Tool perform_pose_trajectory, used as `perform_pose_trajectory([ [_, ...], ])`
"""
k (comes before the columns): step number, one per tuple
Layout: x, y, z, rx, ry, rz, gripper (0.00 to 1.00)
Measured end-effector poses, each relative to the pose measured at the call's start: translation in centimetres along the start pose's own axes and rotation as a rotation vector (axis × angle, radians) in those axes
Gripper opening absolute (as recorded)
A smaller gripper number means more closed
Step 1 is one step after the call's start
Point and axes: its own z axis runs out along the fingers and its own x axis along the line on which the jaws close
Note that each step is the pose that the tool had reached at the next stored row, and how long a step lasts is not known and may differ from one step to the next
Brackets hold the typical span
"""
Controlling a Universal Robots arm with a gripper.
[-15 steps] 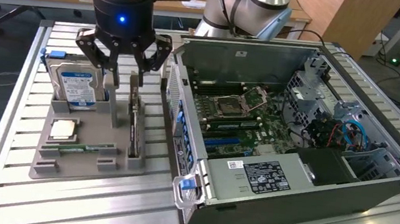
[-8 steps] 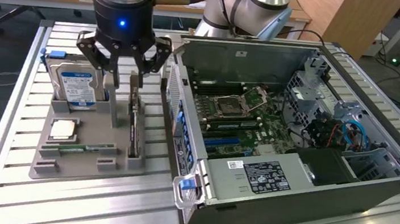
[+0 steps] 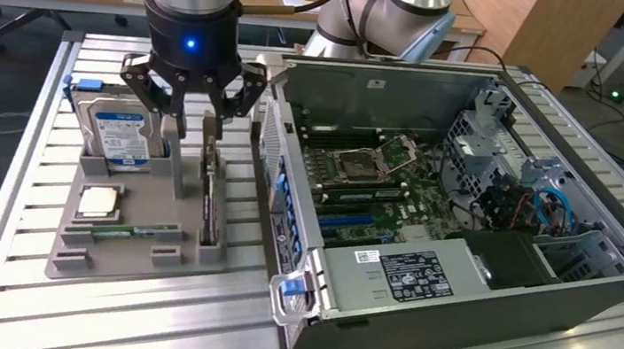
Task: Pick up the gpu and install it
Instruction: 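Pick up the gpu and move the gpu toward the slot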
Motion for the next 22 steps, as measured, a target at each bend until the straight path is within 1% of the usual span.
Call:
perform_pose_trajectory([
  [11, 0.0, -0.05, 0.41, -0.0001, 0.0, 0.0, 0.47],
  [17, 0.0, -0.13, 0.99, -0.0001, -0.0001, 0.0, 0.47],
  [22, 0.0, -0.14, 1.02, 0.0, 0.0, 0.0, 0.47],
])
